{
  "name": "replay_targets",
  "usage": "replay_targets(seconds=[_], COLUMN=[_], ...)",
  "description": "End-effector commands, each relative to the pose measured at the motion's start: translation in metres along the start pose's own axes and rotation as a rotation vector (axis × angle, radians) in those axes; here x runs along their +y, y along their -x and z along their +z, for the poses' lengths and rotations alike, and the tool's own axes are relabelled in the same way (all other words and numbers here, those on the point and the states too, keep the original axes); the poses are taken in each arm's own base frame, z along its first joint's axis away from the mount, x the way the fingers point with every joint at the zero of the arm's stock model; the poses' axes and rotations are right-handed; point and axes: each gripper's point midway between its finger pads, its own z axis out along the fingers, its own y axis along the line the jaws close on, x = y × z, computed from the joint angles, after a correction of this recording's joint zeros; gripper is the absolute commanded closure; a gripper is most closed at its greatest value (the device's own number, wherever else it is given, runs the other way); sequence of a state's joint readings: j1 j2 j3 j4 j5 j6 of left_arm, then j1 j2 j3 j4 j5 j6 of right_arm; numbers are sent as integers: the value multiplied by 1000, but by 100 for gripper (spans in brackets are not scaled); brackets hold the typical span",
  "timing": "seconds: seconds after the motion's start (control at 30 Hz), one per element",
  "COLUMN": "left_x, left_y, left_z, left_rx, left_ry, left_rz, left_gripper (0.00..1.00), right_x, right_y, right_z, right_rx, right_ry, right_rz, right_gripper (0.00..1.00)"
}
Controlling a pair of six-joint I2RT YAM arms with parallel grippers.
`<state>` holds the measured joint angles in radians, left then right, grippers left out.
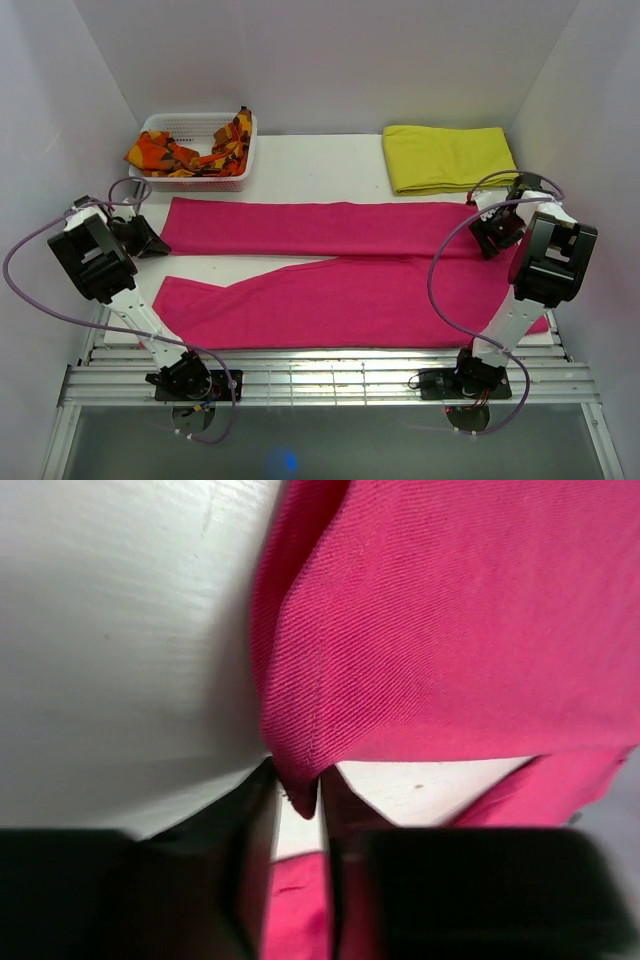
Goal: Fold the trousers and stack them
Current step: Flatten the trousers out
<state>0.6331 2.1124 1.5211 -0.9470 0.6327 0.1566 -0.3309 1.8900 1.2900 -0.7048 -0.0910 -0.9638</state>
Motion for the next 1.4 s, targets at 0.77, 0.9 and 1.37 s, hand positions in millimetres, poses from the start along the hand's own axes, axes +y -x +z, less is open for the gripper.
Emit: replay_targets(seconds=[0.77,0.9,1.37], left_x=[11,25,-9], left_y=[-79,-103,-17], left_z=[-65,-43,-89], left_rx=[54,97,-307], left_ry=[152,162,271], left_rz=[699,695,646], left_gripper=[32,32,100], right_x=[125,124,70], right_y=[-14,-31,-62], right_z=[-49,-33,-2], right_rx=[-60,2,108], right_ry=[191,177,41], right_rz=[-266,-246,-128], right_gripper=[44,45,45])
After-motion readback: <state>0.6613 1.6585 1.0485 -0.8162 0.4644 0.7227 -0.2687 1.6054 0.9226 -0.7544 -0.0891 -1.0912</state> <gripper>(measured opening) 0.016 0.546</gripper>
